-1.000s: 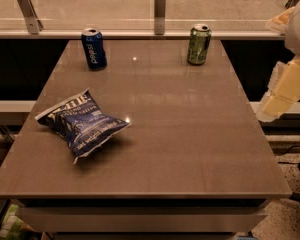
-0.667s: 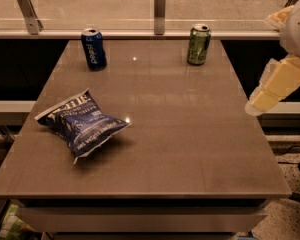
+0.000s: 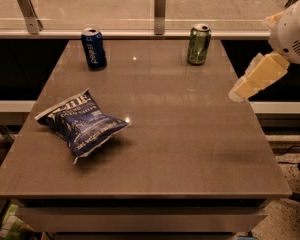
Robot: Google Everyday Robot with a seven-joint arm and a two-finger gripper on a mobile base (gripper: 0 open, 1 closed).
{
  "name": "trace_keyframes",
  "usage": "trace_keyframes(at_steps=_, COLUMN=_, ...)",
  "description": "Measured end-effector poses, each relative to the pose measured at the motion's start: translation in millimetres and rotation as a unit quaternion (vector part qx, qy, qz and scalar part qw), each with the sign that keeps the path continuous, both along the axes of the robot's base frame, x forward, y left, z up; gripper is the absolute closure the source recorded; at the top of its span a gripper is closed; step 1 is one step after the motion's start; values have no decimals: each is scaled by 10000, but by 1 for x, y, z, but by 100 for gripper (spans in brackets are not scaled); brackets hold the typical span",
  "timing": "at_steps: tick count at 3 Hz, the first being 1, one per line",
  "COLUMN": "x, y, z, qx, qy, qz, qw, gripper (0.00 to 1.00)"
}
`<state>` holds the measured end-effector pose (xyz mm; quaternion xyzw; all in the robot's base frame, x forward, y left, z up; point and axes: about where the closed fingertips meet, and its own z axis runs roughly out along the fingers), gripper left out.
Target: Move green can near blue chip bag
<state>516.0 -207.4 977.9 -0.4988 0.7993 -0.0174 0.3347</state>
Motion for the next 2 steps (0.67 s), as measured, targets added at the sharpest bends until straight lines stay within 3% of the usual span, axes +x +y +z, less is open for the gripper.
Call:
trace_keyframes(at_steps=1, x=0, y=0, z=0, qx=0, qy=0, qz=0, qw=10000, gripper=0)
trace_keyframes(at_steps=2, x=4, y=-2, z=1, qx=222, qy=-85, qz=-191, qw=9995, gripper=0)
